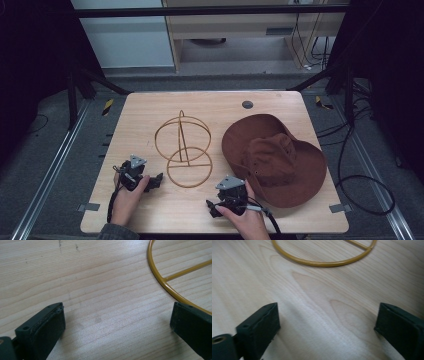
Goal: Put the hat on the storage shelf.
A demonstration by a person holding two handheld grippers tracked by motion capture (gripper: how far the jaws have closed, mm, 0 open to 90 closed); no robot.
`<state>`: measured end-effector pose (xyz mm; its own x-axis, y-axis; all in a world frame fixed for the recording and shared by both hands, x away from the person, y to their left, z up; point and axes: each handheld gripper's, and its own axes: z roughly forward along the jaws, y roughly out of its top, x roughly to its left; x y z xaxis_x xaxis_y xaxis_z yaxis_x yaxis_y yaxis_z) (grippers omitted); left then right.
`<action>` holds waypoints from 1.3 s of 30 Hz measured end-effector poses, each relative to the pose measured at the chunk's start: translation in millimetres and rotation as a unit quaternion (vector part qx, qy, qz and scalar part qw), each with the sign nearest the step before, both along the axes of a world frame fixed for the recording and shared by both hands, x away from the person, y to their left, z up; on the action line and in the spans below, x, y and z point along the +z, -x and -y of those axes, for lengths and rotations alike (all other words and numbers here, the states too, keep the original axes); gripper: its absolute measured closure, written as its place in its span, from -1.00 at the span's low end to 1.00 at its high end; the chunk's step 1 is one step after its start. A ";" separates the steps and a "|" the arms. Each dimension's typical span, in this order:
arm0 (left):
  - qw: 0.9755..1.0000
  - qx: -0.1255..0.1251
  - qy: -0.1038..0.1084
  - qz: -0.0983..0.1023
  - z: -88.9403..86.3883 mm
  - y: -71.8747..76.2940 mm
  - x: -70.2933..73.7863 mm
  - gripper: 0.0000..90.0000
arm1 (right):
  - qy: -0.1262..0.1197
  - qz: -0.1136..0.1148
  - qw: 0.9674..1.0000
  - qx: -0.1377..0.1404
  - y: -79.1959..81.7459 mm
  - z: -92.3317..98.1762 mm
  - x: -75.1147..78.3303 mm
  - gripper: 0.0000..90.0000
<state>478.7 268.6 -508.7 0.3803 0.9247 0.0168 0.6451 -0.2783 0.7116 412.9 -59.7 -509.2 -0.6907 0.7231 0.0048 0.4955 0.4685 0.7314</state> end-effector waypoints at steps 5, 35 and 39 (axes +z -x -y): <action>1.000 0.001 -0.001 -0.001 0.2 1.3 0.2 -1.00 | 0.002 0.021 0.999 0.027 20.0 -4.7 22.7 -0.84; 1.000 -0.007 0.000 0.000 4.3 6.6 0.0 -1.00 | 0.138 -0.032 0.989 -0.032 -69.1 159.2 169.6 -0.70; 1.000 -0.011 0.000 0.001 3.9 8.3 -0.3 -1.00 | 0.171 -0.044 0.984 -0.035 -88.2 161.7 170.9 -0.68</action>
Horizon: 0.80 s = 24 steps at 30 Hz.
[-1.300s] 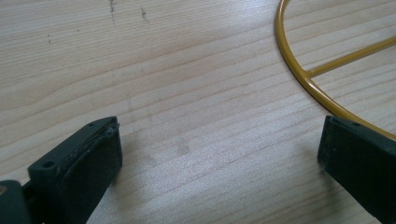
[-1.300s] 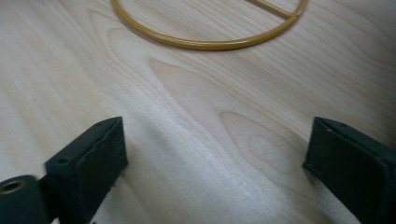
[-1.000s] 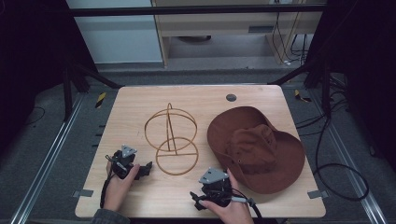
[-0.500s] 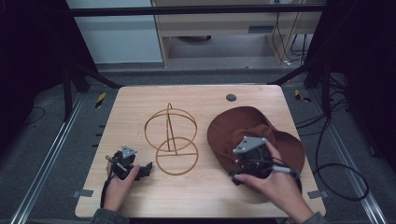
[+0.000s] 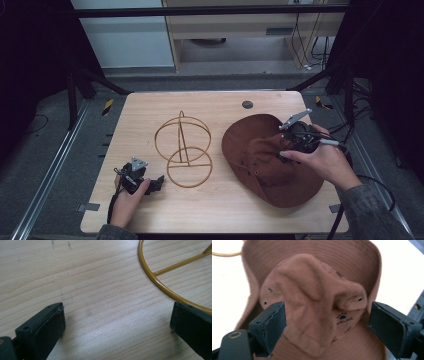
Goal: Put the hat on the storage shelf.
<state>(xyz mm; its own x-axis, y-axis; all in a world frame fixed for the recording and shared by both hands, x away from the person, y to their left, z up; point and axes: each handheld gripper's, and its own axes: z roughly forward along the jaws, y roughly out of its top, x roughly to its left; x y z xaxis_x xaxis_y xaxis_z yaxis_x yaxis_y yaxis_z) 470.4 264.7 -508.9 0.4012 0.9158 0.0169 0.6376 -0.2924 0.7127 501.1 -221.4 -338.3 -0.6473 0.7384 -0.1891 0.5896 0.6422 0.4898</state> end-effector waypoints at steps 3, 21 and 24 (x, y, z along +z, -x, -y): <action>1.000 -0.001 -0.001 0.000 -0.2 0.0 0.1 -1.00 | -0.002 -0.005 1.000 -0.003 -6.3 -0.9 1.7 -0.68; 1.000 -0.002 0.001 0.001 0.1 0.2 -0.2 -1.00 | 0.013 -0.083 0.996 -0.005 -45.8 -14.3 -20.6 -0.74; 1.000 -0.004 0.001 0.001 -0.1 0.1 -0.1 -1.00 | 0.018 -0.095 0.995 -0.006 -51.6 -15.6 -26.8 -0.71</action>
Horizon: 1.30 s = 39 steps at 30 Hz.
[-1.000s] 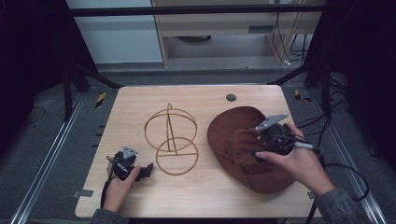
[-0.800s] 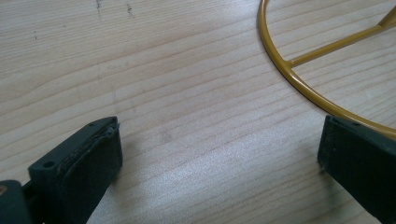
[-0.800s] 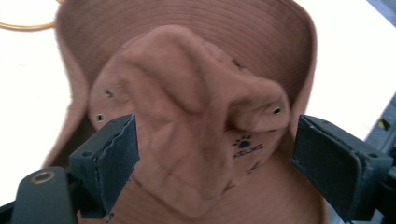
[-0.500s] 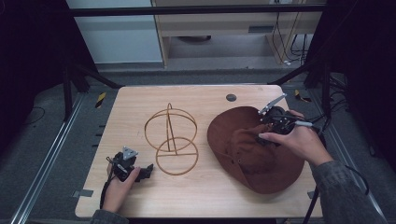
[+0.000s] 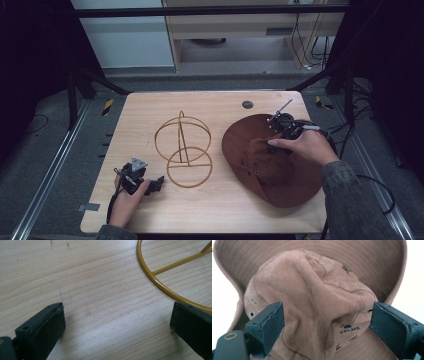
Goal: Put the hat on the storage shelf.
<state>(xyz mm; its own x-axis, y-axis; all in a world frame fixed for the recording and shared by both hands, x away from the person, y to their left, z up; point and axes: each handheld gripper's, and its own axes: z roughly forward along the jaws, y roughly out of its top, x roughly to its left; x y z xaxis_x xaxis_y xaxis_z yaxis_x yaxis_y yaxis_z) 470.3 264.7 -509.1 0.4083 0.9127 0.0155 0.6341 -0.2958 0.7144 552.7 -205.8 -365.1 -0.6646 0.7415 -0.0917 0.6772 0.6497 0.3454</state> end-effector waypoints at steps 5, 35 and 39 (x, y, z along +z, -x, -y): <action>1.000 -0.001 0.000 0.000 0.0 -0.1 0.0 -1.00 | 0.002 -0.009 1.000 0.002 -3.5 -4.1 -5.6 -0.66; 1.000 0.000 0.001 0.000 0.0 0.0 0.0 -1.00 | -0.014 -0.019 0.999 0.021 -6.2 4.5 -14.7 0.94; 1.000 -0.001 0.001 0.000 0.0 0.0 -0.1 -1.00 | -0.027 -0.015 0.999 0.023 -3.3 8.9 -6.4 0.95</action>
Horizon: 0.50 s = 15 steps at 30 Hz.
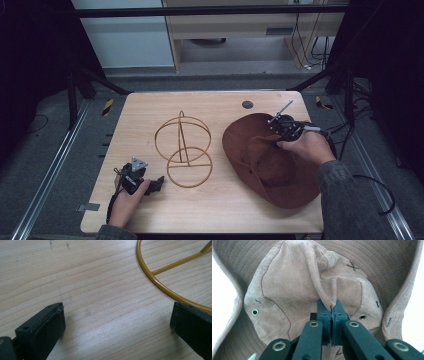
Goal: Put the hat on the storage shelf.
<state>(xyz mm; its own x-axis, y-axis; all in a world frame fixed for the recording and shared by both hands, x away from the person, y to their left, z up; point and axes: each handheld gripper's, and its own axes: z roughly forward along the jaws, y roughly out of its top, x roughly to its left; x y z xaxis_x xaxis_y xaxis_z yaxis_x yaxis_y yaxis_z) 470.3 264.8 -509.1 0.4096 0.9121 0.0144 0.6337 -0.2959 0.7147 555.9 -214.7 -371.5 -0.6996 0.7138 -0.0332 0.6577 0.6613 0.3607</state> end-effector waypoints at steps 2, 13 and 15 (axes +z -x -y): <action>1.000 -0.001 -0.001 0.000 -0.1 0.0 0.0 -1.00 | -0.005 0.002 1.000 0.004 1.6 1.8 3.7 0.96; 1.000 -0.002 -0.002 0.000 -0.2 0.1 0.2 -1.00 | -0.015 -0.001 1.000 0.014 10.5 10.8 26.6 0.96; 1.000 -0.003 -0.002 0.001 -0.2 0.0 0.1 -1.00 | -0.016 0.000 1.000 0.012 11.6 10.9 29.5 0.96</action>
